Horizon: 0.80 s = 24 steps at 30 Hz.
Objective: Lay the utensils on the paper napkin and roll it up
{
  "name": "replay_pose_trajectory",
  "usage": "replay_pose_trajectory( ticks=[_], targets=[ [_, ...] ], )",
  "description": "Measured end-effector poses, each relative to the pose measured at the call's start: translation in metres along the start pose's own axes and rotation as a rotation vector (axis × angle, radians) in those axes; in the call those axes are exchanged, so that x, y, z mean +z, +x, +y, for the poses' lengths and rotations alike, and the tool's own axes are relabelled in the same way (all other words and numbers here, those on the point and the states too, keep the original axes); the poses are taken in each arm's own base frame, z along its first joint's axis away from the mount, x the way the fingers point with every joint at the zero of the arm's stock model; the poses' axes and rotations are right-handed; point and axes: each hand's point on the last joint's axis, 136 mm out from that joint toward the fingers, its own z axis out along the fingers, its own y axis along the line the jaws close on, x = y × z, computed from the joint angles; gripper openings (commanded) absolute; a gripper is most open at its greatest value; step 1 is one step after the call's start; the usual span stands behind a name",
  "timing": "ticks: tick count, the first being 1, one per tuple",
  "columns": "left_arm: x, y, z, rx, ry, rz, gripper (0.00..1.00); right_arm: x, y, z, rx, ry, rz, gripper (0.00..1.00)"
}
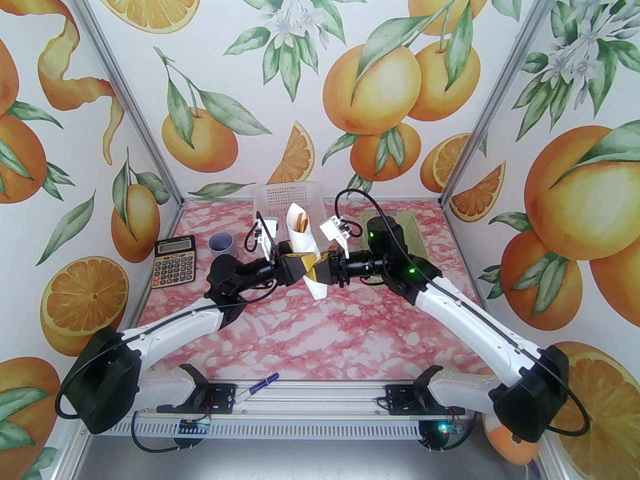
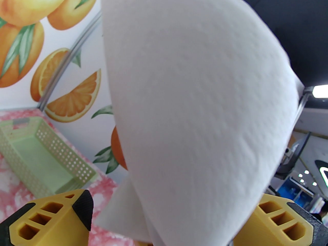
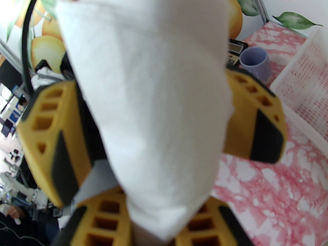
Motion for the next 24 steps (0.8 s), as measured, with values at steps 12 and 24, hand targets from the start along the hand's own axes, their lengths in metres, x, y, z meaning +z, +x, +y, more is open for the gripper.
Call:
replay_pose_trajectory(
  ticks=[12,24],
  targets=[
    [0.0010,-0.0045,-0.0070,-0.025,0.045,-0.005,0.30,-0.0019,0.0019,-0.0069,-0.035,0.055,0.000,0.00],
    [-0.0004,-0.0018,-0.0057,-0.029,0.042,0.021,0.01,-0.0059,0.0071,-0.0058,-0.059,0.070,0.015,0.31]
  ],
)
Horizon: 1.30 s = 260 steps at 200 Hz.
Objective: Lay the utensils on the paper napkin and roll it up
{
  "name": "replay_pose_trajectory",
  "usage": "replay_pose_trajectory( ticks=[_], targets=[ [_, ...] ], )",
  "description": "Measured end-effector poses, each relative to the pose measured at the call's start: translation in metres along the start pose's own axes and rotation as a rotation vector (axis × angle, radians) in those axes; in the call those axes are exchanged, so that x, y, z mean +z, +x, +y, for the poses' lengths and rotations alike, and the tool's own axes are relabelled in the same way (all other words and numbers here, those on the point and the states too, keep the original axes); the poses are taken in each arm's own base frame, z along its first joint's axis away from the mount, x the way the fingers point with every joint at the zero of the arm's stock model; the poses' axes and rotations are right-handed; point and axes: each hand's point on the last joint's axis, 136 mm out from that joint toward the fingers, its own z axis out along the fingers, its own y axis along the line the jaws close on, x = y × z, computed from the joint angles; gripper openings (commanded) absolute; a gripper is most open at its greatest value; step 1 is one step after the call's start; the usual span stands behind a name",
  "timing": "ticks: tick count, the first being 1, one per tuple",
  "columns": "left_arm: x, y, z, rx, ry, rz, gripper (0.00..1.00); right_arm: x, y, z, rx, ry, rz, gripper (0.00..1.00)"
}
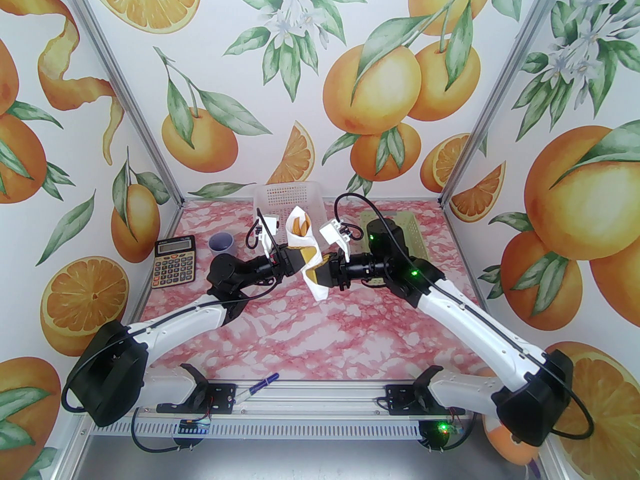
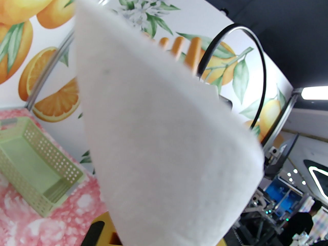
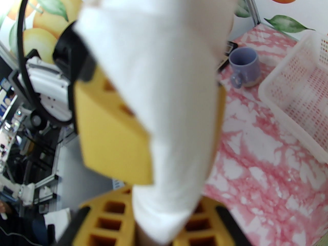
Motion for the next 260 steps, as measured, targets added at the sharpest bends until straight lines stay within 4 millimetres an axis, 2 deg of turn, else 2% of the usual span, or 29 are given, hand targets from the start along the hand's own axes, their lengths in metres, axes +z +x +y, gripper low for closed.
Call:
replay_pose_trajectory(
  ticks=[27,44,68,87,118,140,163,202,233,260],
  targets=[
    [-0.003,-0.006,0.001,0.007,-0.019,-0.016,0.00,-0.016,0.001,0.001,0.014,0.000,-0.023,0.59],
    [-0.004,-0.009,0.002,0.018,-0.026,-0.025,0.00,-0.028,0.001,0.005,0.017,0.002,-0.044,0.68],
    [-0.004,-0.008,0.004,0.019,-0.033,-0.022,0.00,-0.031,0.005,0.013,0.017,-0.018,-0.054,0.72],
    [-0.004,-0.007,0.005,0.016,-0.040,-0.019,0.00,-0.027,0.011,0.012,0.037,-0.035,-0.050,0.72],
    [-0.004,-0.006,0.008,0.008,-0.051,-0.017,0.00,-0.016,0.023,0.011,0.074,-0.054,-0.015,0.67],
    [-0.004,-0.008,0.009,0.006,-0.060,-0.023,0.00,-0.014,0.027,0.008,0.094,-0.056,-0.008,0.56],
    [-0.004,-0.008,0.010,0.002,-0.065,-0.023,0.00,-0.011,0.033,0.006,0.113,-0.062,0.005,0.52],
    [-0.004,-0.010,0.010,-0.007,-0.079,-0.024,0.00,-0.008,0.039,0.006,0.124,-0.074,0.022,0.34],
    [-0.004,-0.009,0.011,-0.022,-0.087,-0.020,0.00,-0.008,0.044,0.004,0.126,-0.068,0.032,0.15],
    [-0.004,-0.007,0.012,-0.035,-0.088,-0.012,0.00,-0.008,0.047,0.002,0.114,-0.060,0.041,0.07]
  ],
)
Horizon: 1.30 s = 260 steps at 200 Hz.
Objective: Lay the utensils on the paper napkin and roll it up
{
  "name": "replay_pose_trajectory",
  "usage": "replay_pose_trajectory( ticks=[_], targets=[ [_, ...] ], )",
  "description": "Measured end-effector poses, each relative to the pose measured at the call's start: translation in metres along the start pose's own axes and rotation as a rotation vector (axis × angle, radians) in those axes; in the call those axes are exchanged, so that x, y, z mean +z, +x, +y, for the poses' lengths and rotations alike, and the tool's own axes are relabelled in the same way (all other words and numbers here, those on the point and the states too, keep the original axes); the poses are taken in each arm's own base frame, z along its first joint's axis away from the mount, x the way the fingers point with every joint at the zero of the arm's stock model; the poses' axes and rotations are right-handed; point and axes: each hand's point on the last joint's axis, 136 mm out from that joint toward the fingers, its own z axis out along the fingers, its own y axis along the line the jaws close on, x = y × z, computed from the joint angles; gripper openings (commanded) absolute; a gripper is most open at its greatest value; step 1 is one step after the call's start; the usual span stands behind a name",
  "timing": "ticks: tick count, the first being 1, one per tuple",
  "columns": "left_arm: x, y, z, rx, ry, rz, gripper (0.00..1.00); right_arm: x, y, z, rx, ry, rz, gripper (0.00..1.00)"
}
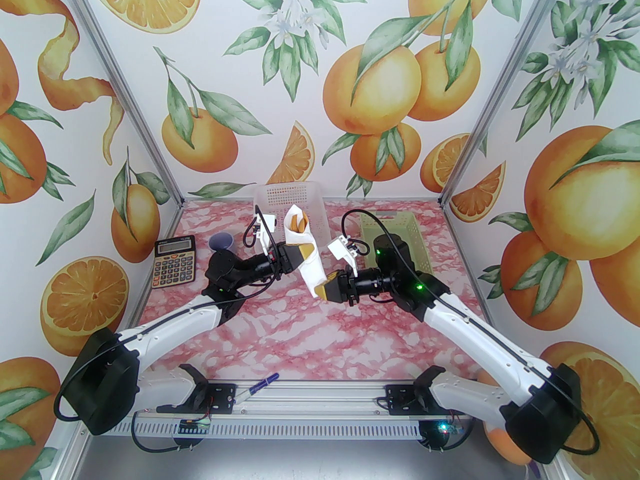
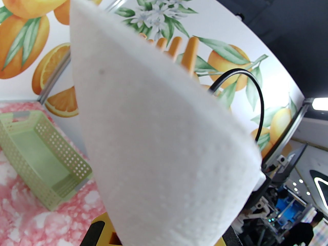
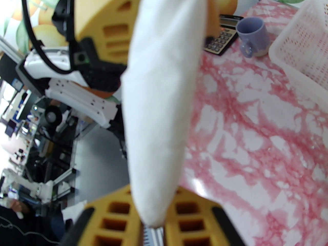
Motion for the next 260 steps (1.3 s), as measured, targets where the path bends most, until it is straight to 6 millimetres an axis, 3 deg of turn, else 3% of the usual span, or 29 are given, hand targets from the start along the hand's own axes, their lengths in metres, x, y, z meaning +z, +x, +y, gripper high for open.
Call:
replay_pose_trajectory(
  ticks=[28,84,102,136,177,217,260],
  targets=[
    [0.000,0.003,0.003,-0.019,-0.010,0.013,0.00,0.000,0.004,-0.003,-0.021,0.016,0.012,0.10],
    [-0.003,-0.006,0.008,-0.018,-0.038,-0.021,0.00,-0.015,0.006,-0.011,0.000,0.052,0.002,0.61],
    [-0.003,-0.007,0.008,-0.014,-0.038,-0.026,0.00,-0.026,-0.008,-0.007,-0.022,0.057,-0.053,0.68],
    [-0.003,-0.006,0.007,-0.013,-0.036,-0.024,0.00,-0.032,-0.031,-0.005,-0.036,0.062,-0.116,0.69],
    [-0.002,-0.005,0.006,0.001,-0.033,-0.021,0.00,-0.010,-0.047,0.001,-0.053,0.016,-0.104,0.68],
    [-0.002,-0.005,0.004,0.005,-0.030,-0.020,0.00,0.007,-0.049,0.004,-0.038,-0.021,-0.095,0.56],
    [-0.002,-0.005,0.002,0.005,-0.024,-0.021,0.00,0.011,-0.060,0.005,-0.001,-0.050,-0.132,0.32]
  ],
)
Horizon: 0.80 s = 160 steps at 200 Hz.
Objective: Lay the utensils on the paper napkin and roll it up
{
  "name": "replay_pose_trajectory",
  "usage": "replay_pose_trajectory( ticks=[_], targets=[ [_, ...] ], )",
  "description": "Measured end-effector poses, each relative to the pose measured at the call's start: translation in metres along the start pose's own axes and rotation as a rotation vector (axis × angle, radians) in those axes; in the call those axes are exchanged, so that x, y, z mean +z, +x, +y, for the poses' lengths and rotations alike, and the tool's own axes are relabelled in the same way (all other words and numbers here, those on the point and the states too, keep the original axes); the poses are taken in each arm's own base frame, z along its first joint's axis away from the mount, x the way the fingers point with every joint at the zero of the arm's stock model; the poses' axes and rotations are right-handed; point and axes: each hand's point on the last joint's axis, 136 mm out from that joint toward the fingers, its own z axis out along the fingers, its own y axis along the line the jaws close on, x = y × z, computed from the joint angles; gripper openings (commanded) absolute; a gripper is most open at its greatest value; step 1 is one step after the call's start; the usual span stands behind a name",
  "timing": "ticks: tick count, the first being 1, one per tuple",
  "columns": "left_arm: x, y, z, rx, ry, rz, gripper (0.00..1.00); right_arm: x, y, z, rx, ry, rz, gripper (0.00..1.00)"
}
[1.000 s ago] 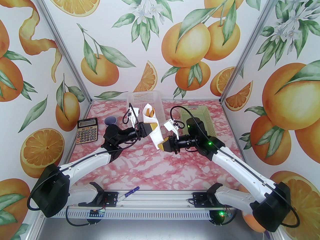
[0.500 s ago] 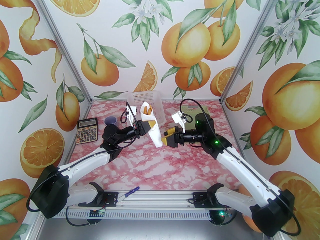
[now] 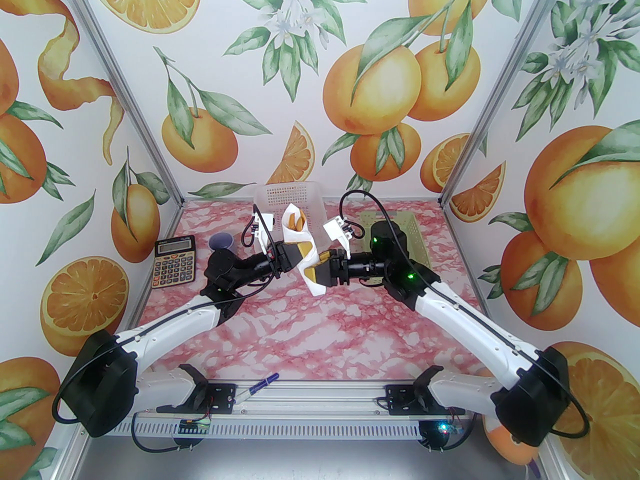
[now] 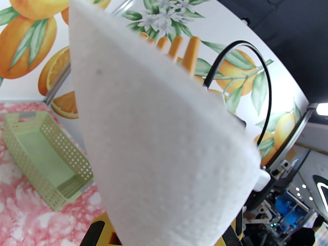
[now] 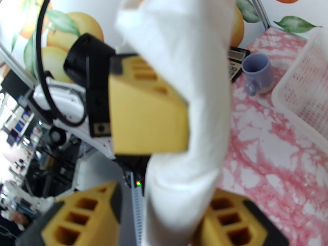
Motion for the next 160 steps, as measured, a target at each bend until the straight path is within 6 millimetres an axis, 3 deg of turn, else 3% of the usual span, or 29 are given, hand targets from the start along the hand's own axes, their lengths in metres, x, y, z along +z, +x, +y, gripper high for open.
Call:
replay_pose_trajectory(
  ticks=[26,66,84,104,130,160],
  targets=[
    [0.000,0.000,0.001,-0.003,-0.002,0.001,0.00,0.003,0.002,-0.005,0.048,-0.003,0.001,0.29],
    [0.000,0.002,0.001,-0.010,-0.002,0.011,0.00,0.003,0.008,-0.009,0.064,-0.001,0.011,0.09],
    [0.000,0.003,0.003,-0.015,-0.007,0.014,0.30,0.003,0.009,-0.010,0.069,0.003,0.014,0.00],
    [-0.002,0.001,0.006,-0.018,-0.021,0.012,0.53,0.001,0.009,-0.010,0.079,0.001,0.014,0.00],
    [-0.011,-0.011,0.002,0.003,-0.032,-0.020,0.72,-0.002,0.009,-0.011,0.091,0.001,0.010,0.00],
    [-0.022,-0.013,-0.014,0.033,-0.012,-0.040,0.79,-0.004,0.008,-0.007,0.083,-0.005,0.005,0.00]
  ],
)
